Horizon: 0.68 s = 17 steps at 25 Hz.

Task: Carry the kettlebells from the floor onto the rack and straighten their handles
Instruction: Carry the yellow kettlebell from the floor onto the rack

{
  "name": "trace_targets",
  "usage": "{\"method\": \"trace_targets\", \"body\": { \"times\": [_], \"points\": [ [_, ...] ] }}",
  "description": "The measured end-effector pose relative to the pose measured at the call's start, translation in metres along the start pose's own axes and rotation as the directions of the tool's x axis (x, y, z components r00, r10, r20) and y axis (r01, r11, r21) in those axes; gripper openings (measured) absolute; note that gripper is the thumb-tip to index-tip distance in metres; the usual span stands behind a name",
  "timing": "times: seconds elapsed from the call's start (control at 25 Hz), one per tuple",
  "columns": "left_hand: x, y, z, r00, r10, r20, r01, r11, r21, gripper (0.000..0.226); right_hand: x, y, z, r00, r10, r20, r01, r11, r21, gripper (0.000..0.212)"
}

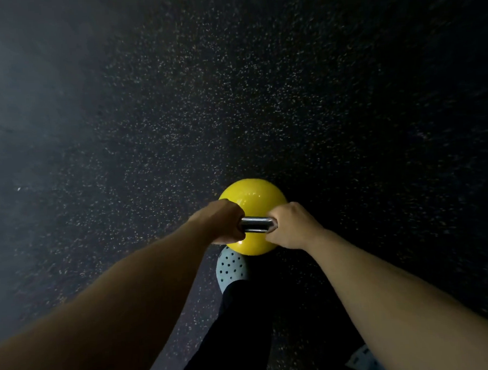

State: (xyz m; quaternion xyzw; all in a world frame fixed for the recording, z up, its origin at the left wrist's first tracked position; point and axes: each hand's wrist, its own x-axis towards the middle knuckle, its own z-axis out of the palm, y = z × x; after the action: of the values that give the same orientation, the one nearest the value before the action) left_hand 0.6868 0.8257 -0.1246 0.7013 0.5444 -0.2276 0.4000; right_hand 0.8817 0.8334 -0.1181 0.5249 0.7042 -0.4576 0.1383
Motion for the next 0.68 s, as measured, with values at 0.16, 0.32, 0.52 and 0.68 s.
{"method": "trace_targets", "body": {
  "times": [0.16,0.32,0.52,0.68],
  "points": [
    [0.001,0.06,-0.029,0.989,0.139,0.046,-0.143,0.982,0.12,0.01,-0.054,0.026,-0.019,0.981,0.183,-0.063,-0.171,0.971,0.167,0.034],
    [-0.007,0.152,-0.061,0.958,0.261,0.122,-0.282,0.934,0.219,0.021,-0.132,0.061,-0.044,0.926,0.334,-0.175,-0.285,0.925,0.252,0.027],
    [0.009,0.302,-0.111,0.865,0.435,0.251,-0.502,0.758,0.416,0.032,-0.226,0.131,-0.091,0.803,0.537,-0.258,-0.395,0.805,0.443,0.03],
    [0.032,0.441,-0.15,0.776,0.553,0.304,-0.619,0.573,0.537,0.029,-0.29,0.201,-0.142,0.674,0.647,-0.357,-0.338,0.7,0.63,0.023]
  ]
}}
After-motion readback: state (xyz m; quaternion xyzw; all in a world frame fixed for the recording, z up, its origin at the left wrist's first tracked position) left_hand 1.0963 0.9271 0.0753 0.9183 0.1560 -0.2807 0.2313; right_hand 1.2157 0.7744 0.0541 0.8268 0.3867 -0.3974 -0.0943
